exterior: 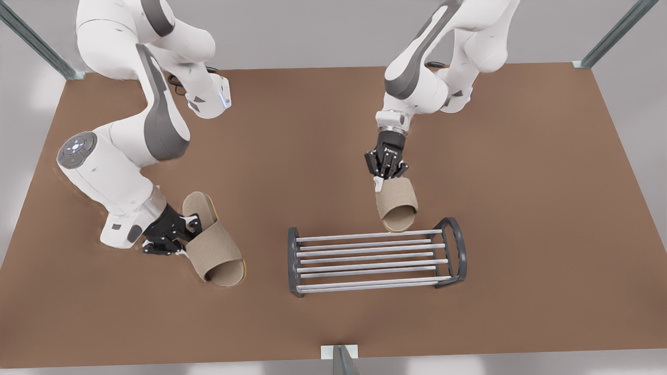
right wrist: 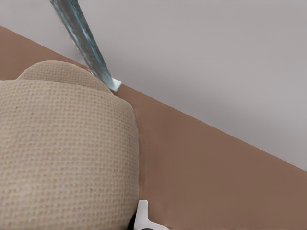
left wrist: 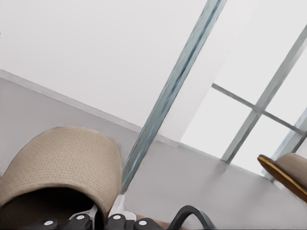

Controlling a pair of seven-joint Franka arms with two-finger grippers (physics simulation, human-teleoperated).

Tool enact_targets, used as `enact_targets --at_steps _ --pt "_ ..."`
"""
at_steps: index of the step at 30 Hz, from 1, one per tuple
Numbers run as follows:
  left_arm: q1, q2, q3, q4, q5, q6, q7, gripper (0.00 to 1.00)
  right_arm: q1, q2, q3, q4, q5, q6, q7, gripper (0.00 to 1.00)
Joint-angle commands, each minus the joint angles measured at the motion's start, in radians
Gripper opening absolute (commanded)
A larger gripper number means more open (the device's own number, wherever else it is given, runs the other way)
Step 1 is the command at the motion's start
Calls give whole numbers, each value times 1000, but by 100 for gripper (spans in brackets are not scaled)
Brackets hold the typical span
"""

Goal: Place the right shoe on the shoe rack with the right arm, and place the left shoe on the shoe rack with the left arm

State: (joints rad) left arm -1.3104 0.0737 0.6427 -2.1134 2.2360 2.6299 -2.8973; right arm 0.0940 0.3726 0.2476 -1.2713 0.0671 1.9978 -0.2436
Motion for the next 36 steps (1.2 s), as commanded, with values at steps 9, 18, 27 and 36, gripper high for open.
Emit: enact_targets --at_steps 9,18,27,36 --pt "188 210 -6 76 -52 13 -425 21 639 233 -410 256 -3 -71 1353 21" --pt "321 291 -138 164 -55 42 -436 21 800 405 -619 302 -1 70 1472 21" --pt "353 391 -163 201 -61 64 -438 21 859 503 -668 300 -3 179 1486 21" --pt "376 391 -179 201 -53 65 -424 100 882 542 -674 299 -36 213 1486 51"
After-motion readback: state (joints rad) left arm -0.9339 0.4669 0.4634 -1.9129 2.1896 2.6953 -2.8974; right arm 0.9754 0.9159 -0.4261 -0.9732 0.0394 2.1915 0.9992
